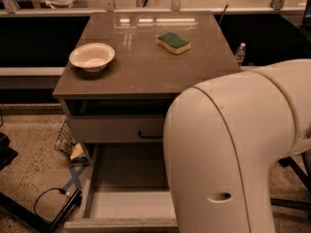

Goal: Open middle drawer

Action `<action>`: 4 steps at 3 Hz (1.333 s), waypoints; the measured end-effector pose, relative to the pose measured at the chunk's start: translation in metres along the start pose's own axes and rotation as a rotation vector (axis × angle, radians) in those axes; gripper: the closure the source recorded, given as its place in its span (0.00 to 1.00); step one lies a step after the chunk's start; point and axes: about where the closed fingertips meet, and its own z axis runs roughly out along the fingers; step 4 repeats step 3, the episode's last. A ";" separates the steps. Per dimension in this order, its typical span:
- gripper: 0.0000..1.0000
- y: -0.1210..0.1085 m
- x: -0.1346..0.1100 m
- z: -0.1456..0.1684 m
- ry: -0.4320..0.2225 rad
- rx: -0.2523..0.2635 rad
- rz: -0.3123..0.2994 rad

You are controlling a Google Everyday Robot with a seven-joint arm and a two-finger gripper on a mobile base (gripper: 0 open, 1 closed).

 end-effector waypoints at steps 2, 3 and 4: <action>0.00 0.001 0.000 0.000 0.000 -0.002 -0.001; 0.00 0.001 0.000 0.000 0.000 -0.002 -0.001; 0.00 0.001 0.000 0.000 0.000 -0.002 -0.001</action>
Offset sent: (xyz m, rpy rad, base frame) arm -0.0003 0.0002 -0.0001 0.0002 0.0006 0.0005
